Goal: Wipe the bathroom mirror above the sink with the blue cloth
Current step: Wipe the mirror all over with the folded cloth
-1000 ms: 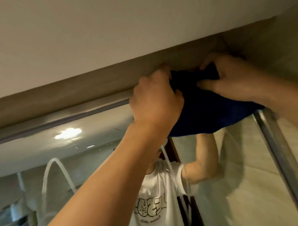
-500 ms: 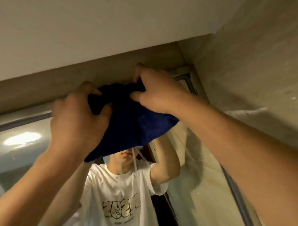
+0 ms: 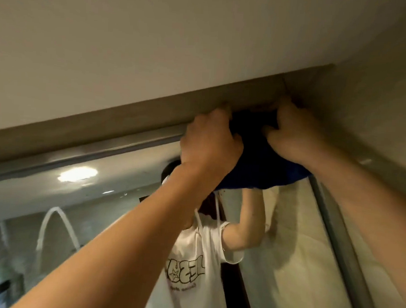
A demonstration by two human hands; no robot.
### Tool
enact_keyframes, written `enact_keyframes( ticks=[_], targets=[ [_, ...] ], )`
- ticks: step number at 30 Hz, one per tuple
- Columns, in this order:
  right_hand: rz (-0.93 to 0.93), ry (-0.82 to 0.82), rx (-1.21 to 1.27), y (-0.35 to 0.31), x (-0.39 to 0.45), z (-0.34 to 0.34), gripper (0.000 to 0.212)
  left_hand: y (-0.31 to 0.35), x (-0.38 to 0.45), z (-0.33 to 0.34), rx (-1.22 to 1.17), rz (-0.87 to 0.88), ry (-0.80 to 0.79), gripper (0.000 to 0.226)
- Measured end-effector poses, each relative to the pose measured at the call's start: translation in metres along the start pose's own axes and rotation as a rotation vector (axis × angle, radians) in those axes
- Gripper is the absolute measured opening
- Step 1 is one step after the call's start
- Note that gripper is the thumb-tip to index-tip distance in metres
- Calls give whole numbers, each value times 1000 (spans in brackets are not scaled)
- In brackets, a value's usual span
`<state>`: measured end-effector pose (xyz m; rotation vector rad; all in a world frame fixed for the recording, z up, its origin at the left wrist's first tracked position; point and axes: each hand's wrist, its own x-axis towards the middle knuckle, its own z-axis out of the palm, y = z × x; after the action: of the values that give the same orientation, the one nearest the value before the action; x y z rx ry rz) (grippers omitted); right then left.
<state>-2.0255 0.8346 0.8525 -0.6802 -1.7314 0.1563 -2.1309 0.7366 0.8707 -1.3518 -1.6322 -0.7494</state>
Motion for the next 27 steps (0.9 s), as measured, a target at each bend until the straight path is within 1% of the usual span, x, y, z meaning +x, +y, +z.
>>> enact_keyframes(
  ticks=[2, 4, 5, 7, 9, 11, 13, 15, 17, 19, 20, 23, 25, 27],
  targets=[
    [-66, -46, 67, -23, -9, 10, 42, -29, -13, -19, 25, -34, 13, 25],
    [-180, -86, 104, -45, -22, 26, 43, -59, -30, -36, 62, -74, 39, 26],
    [-224, -98, 110, -55, -28, 34, 42, -68, -37, -44, 72, -95, 55, 26],
    [-255, -91, 113, -65, -33, 44, 38, -76, -42, -51, 78, -116, 82, 27],
    [-242, -86, 94, -64, -27, 43, 40, -72, -37, -49, 73, -112, 114, 26],
    [-226, -95, 41, -51, -18, 34, 45, -60, -29, -39, 56, -63, 145, 27],
    [-191, -97, -35, -33, -8, 24, 46, -43, -22, -22, 41, -10, 160, 29],
    [-126, -77, -98, -13, 0, 12, 46, -19, -7, -2, 58, 18, 152, 31],
    [-34, -53, -164, 8, 10, 2, 54, 9, 9, 16, 101, 47, 115, 31],
    [-2, -53, -211, 21, 18, -3, 65, 29, 20, 29, 130, 65, 85, 33],
    [-1, -57, -227, 24, 21, -2, 66, 33, 23, 32, 138, 65, 83, 35],
    [41, -33, -227, 22, 18, 1, 52, 31, 21, 33, 133, 88, 72, 38],
    [35, -9, -216, 19, 16, 1, 54, 25, 18, 25, 99, 92, 28, 36],
    [-14, -5, -174, 8, 12, 1, 58, 14, 14, 12, 74, 81, -11, 36]
  ],
)
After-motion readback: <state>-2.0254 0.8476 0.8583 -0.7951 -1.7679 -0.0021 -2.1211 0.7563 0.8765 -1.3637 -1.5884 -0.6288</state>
